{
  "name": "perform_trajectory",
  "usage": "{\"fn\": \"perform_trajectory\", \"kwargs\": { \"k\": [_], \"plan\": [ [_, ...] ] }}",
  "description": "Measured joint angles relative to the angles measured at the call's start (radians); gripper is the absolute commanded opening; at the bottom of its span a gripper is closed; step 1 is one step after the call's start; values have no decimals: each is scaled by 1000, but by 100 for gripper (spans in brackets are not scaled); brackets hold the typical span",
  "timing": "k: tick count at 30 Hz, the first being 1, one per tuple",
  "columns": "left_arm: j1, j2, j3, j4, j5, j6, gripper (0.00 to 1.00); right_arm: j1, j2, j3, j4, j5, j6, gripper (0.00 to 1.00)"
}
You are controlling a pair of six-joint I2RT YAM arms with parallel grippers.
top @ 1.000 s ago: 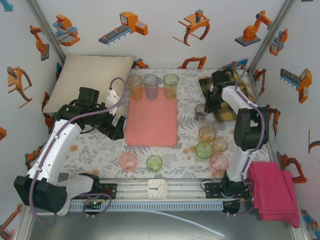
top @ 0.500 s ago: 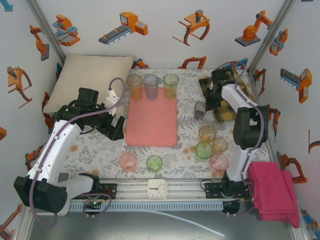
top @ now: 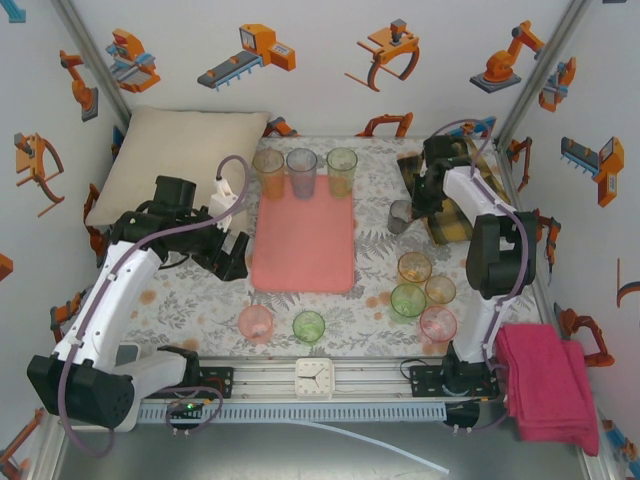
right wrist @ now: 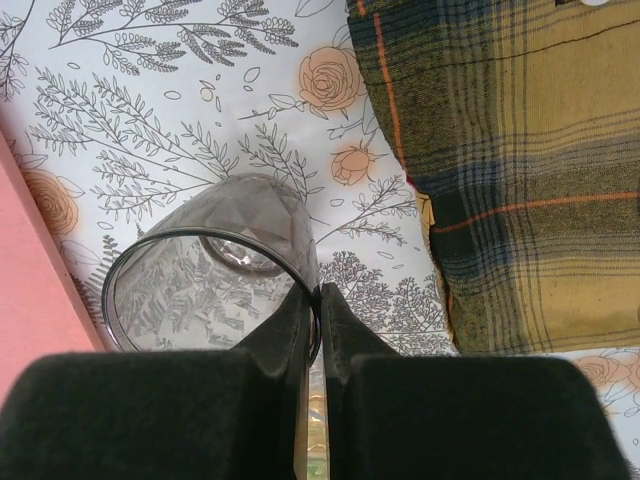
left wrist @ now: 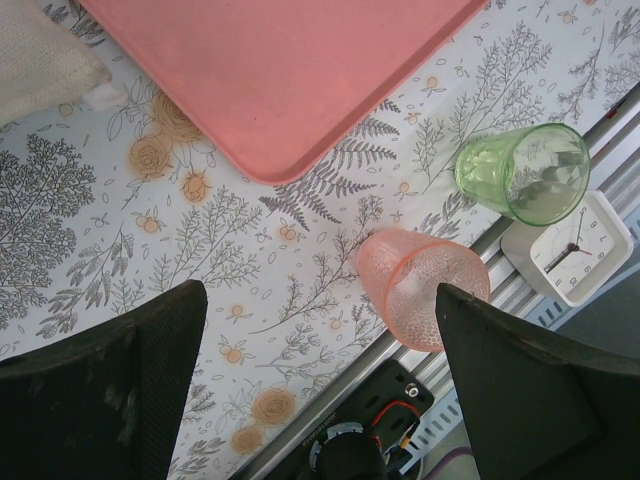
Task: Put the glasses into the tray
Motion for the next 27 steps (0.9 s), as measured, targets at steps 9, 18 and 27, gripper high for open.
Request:
{"fn": "perform_trajectory", "kwargs": {
  "k": [9,18,27],
  "plan": [
    [7,0,0,0,6,-1,88,0,0,8,-22,0,-4,7],
    [8,0,0,0,6,-3,88,4,0,36,-47,1,-8,7],
    [13,0,0,0,7,-4,88,61,0,98,-76,12,-15,7]
  ]
}}
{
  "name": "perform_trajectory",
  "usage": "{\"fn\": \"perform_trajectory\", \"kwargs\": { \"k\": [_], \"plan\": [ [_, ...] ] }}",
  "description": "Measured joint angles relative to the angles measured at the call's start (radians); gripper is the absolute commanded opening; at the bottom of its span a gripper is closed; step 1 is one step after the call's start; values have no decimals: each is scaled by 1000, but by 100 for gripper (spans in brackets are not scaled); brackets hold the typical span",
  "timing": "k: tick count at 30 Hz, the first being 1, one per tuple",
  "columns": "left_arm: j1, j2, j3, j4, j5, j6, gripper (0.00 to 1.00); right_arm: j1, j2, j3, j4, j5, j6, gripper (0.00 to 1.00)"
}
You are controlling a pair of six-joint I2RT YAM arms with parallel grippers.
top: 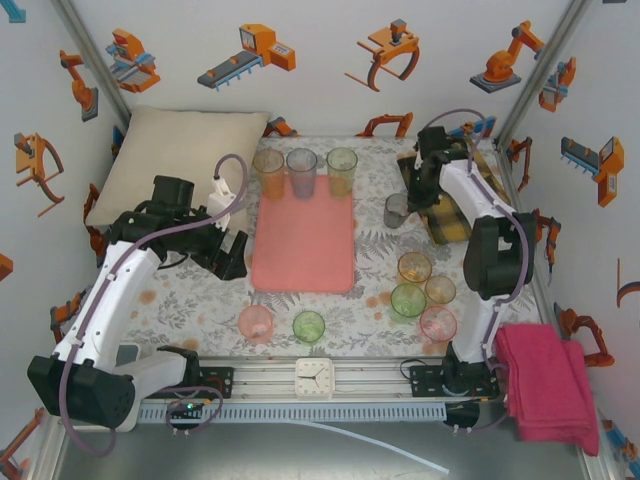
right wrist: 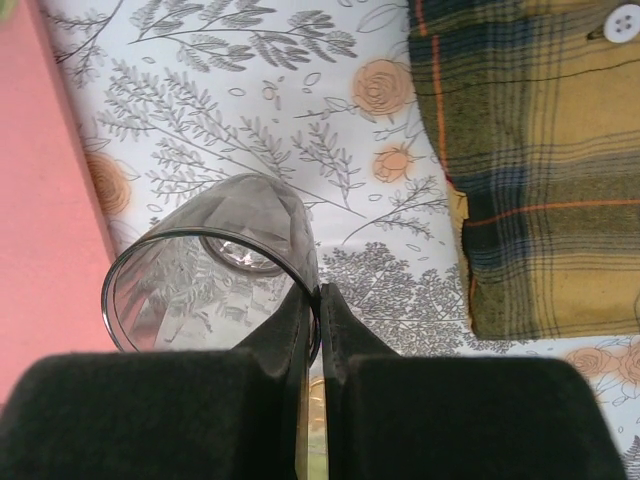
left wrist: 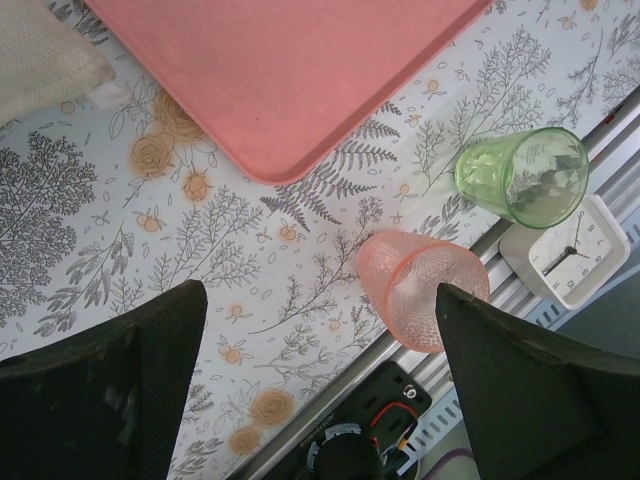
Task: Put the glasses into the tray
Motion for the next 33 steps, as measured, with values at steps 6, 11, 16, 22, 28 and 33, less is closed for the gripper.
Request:
{"fn": "perform_trajectory", "kwargs": {
  "k": [6,11,16,22,28,33],
  "plan": [
    [0,0,0,0,0,-2,88,63,0,35,-18,11,2,7],
    [3,0,0,3,7,-3,88,120,0,65,-19,14,9,8],
    [5,0,0,3,8,-3,88,169,1,92,-19,15,19,8],
    [5,0,0,3,11,-3,88,196,26,134,-10,15,44,8],
    [5,-1,-2,4,11,-3,88,214,103,176,3,16,66,8],
    [5,-4,-6,4,11,-3,88,232,156,213,4,23,70,9]
  ]
}}
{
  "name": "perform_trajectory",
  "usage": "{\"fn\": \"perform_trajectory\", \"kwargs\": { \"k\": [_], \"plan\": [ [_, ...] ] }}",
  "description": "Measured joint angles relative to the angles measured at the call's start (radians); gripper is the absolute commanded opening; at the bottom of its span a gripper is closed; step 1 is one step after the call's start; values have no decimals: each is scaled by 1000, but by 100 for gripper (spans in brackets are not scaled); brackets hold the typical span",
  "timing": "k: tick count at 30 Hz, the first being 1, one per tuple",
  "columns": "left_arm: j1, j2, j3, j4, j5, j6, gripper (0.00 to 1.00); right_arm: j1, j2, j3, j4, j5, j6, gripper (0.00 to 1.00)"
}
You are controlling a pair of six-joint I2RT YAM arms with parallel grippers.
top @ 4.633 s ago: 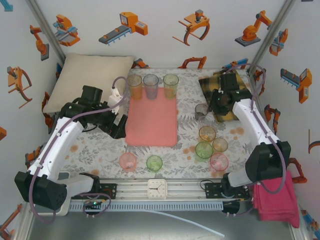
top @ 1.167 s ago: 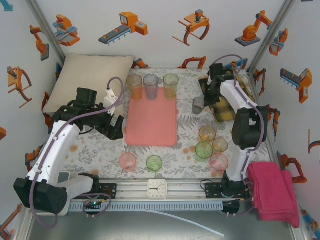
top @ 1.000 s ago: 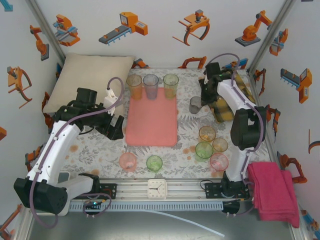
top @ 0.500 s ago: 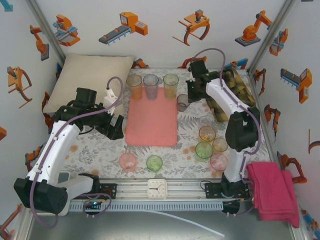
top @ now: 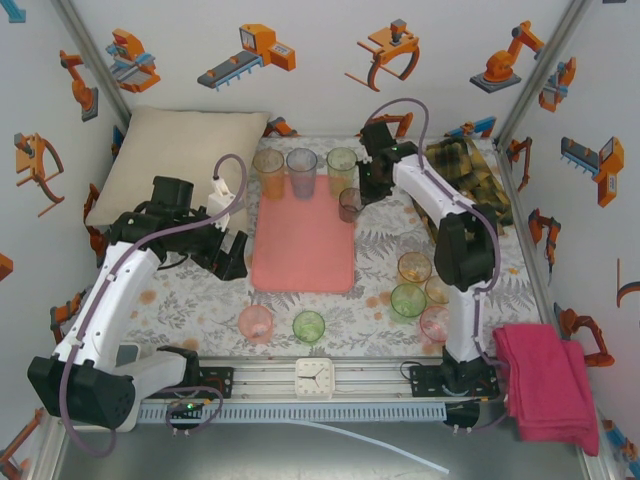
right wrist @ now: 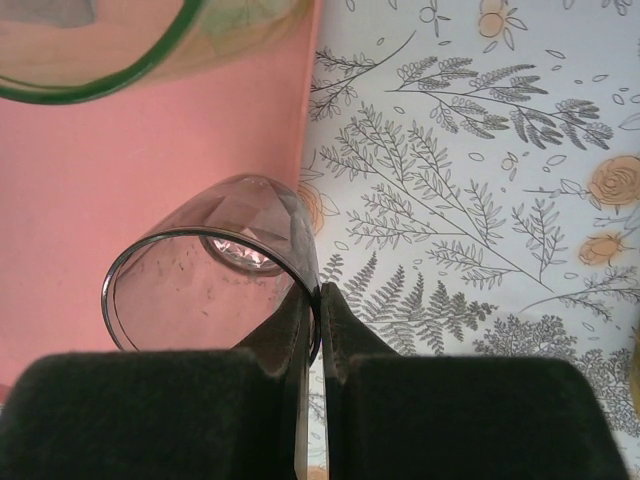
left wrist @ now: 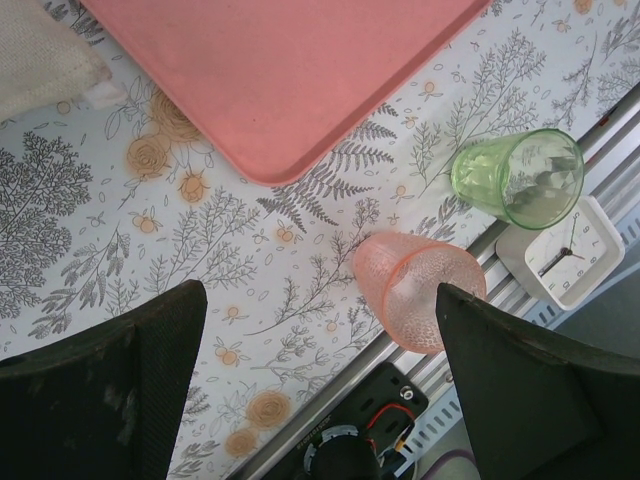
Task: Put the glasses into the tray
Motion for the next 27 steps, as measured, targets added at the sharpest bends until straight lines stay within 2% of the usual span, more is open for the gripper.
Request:
{"fn": "perform_trajectory", "kwargs": {
  "k": [27],
  "plan": [
    [1,-12,-7,3,0,0,88,35,132,111,-3,18,25,14]
  ]
}}
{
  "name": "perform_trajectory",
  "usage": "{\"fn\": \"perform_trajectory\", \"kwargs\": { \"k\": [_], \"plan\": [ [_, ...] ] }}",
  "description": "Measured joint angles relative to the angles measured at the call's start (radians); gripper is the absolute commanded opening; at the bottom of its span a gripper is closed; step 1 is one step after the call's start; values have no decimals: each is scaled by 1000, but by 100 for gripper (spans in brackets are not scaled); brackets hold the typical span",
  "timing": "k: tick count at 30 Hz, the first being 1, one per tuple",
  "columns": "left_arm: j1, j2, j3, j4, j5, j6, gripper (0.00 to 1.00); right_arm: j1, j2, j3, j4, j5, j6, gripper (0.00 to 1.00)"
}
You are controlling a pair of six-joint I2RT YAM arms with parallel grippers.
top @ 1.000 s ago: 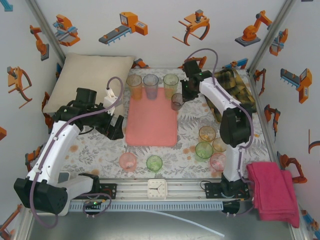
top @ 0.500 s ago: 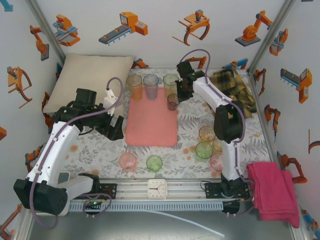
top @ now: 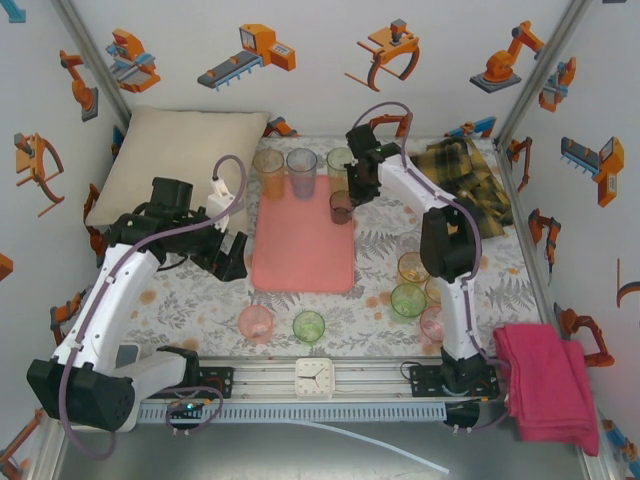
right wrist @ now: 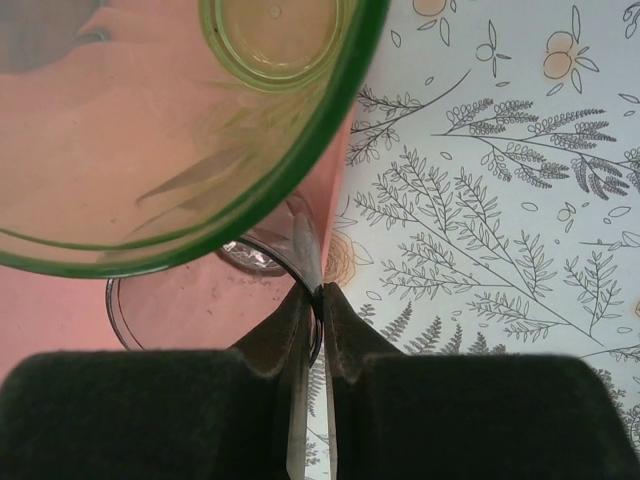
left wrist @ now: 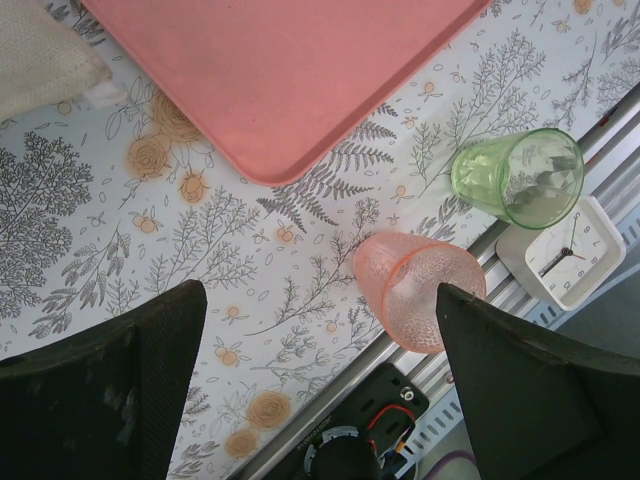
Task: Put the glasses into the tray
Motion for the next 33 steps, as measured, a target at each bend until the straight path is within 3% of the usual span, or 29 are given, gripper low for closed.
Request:
{"fn": "perform_trajectory", "kwargs": {
  "k": [33],
  "plan": [
    [0,-5,-1,0,-5,2,89,7,11,45,-27,-23,0,37]
  ]
}}
